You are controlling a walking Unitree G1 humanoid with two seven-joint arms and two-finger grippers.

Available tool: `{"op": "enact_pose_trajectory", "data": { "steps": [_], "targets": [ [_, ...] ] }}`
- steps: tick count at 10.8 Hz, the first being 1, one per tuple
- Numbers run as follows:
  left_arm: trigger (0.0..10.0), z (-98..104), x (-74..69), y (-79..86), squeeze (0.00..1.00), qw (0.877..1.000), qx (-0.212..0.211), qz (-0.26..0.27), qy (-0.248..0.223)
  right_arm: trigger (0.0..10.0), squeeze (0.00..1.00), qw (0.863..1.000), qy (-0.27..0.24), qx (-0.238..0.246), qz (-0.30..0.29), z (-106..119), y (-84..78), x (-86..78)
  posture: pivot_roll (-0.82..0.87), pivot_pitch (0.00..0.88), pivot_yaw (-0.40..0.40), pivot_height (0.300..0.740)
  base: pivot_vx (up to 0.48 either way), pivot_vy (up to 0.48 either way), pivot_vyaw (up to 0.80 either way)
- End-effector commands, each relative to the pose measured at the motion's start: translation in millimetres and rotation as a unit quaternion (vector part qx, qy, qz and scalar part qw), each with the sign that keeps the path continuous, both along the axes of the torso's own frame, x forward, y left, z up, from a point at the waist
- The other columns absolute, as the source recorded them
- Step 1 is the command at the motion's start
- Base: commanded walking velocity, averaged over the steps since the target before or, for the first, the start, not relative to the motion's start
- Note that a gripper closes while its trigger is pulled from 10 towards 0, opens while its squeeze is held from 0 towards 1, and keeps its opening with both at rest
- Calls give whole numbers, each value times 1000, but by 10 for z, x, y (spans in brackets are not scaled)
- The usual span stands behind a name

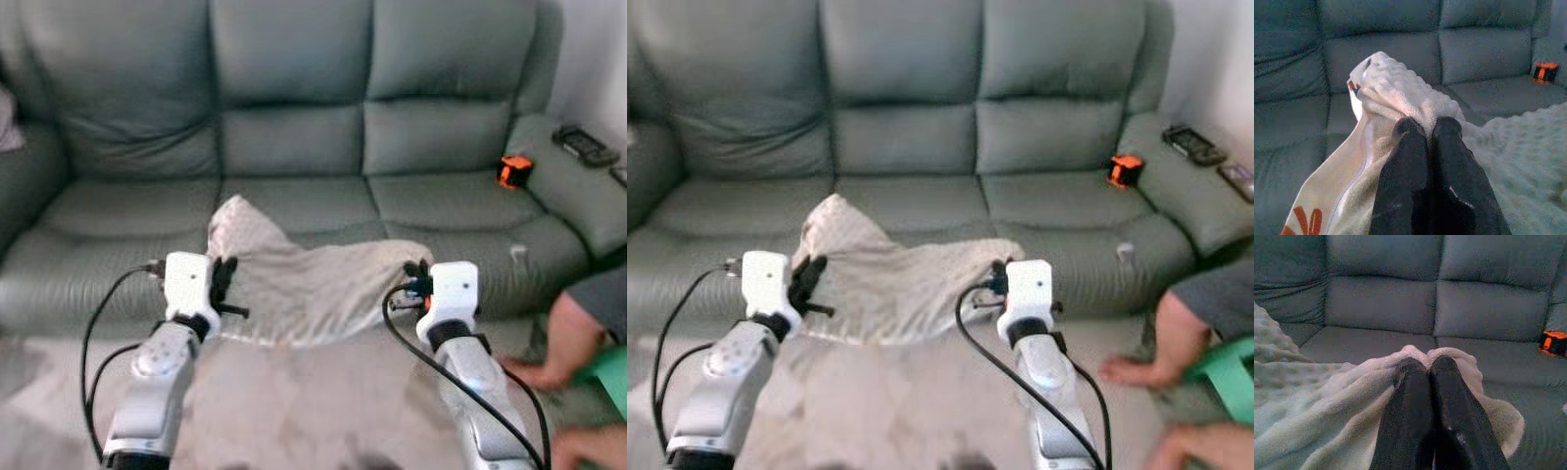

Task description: Move the pillow to the sofa

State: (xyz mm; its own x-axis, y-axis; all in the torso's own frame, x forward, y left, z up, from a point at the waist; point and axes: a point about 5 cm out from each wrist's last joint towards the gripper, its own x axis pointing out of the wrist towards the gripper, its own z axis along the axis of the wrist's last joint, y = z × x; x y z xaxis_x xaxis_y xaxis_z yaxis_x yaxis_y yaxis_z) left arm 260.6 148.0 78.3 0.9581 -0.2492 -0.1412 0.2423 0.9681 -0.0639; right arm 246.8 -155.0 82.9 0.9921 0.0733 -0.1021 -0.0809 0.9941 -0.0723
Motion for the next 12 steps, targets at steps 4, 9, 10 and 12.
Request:
{"op": "enact_pose_trajectory", "data": {
  "steps": [4, 9, 10, 12],
  "targets": [
    [10000, 54, 33, -88, 0, 1000, -2, -15, -14, 10000, 0, 1000, -16, -2, -5, 67, -27, 29, -47, 0, 2, 740, 467, 0, 0],
    [10000, 43, 33, -112, 0, 1000, -2, -20, -12, 10000, 0, 1000, -7, 11, -9, 47, -20, 39, -44, 0, -2, 740, 469, 0, -160],
    [10000, 42, 34, -117, 0, 1000, -2, -20, -12, 10000, 0, 1000, -9, 10, -9, 51, -24, 43, -44, 0, -3, 740, 469, 0, 0],
    [10000, 41, 35, -123, 0, 1000, -1, -22, -12, 10000, 0, 1000, -9, 9, -6, 56, -18, 55, -43, 0, -5, 740, 469, 0, 0]
  ]
}}
